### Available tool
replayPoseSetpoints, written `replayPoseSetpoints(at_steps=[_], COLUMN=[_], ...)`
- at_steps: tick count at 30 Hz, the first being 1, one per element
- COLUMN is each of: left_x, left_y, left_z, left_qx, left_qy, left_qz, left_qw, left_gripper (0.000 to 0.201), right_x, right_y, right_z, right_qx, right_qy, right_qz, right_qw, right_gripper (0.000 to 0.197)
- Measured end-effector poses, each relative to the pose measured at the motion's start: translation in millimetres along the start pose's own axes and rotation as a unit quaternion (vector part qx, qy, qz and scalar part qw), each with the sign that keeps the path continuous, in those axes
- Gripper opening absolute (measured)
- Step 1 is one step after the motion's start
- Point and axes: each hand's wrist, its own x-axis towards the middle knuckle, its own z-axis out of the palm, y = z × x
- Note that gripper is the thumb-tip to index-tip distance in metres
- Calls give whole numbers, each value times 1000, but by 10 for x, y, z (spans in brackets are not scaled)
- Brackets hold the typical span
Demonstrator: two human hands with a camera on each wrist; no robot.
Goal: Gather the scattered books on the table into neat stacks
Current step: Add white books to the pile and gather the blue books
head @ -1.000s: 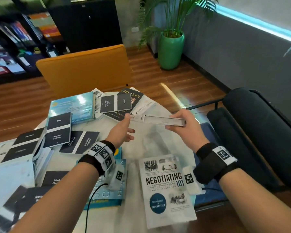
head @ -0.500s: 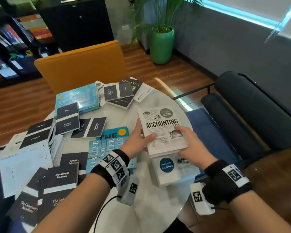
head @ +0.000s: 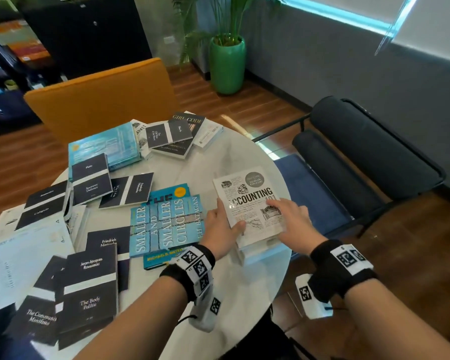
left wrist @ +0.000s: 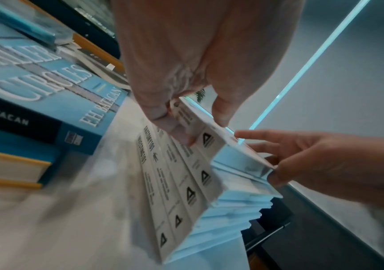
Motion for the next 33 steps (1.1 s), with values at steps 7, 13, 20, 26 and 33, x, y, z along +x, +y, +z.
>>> replayPoseSetpoints(at_steps=[7, 13, 20, 26, 33], left_x=[-177, -213, -253, -287, -330], left_y=[-8, -59, -99, -95, -418], left_z=[118, 197, 236, 242, 391], left_qx=[201, 265, 252, 232, 115], left_qy=[-54, -17, 18, 27, 4], left_qz=[19, 49, 83, 87, 1], left_qw=[978, 963, 964, 968, 993], left_gripper=[135, 117, 106, 106, 129], right_x=[-120, -141, -170, -190, -120], right_y=[39, 144, 221, 259, 556], right_z=[-57, -44, 1, 15, 74], right_qx=[-30, -21, -6, -9, 95], right_qy=[-54, -18, 17, 22, -13], right_qz=[2, -13, -25, -28, 1], right_qw=[998, 1000, 1000, 999, 995], right_gripper=[89, 84, 76, 78, 72])
